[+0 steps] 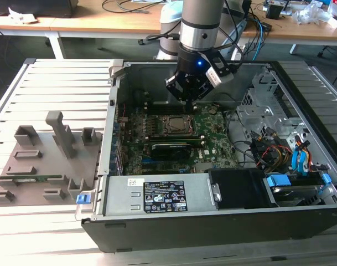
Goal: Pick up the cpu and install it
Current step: 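Install the second cpu locking lever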
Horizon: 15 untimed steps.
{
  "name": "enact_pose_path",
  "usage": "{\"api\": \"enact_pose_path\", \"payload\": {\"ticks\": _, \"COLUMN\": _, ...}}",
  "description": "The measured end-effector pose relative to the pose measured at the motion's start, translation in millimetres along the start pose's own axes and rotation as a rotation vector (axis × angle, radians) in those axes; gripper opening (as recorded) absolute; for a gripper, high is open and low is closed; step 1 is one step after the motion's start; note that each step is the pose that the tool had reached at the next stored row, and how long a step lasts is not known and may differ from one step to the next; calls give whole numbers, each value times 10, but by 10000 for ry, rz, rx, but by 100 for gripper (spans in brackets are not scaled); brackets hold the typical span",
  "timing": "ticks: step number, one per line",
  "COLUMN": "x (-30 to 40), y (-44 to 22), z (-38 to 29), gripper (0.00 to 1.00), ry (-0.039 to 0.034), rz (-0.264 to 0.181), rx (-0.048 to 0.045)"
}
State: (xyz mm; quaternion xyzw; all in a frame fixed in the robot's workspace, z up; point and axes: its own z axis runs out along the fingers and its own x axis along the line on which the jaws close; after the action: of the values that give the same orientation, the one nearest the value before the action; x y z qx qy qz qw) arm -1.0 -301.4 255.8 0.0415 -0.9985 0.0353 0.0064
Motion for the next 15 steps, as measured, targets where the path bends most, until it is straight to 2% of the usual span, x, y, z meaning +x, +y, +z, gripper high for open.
{"api": "enact_pose_path", "payload": {"ticks": 7, "x": 0, "y": -7, "z": 1, "gripper": 11, "ry": 0, "rz": -2, "rx": 6}}
{"api": "enact_pose_path", "payload": {"ticks": 15, "x": 6, "y": -69, "z": 5, "gripper": 11, "ry": 1, "rz": 0, "rx": 6}}
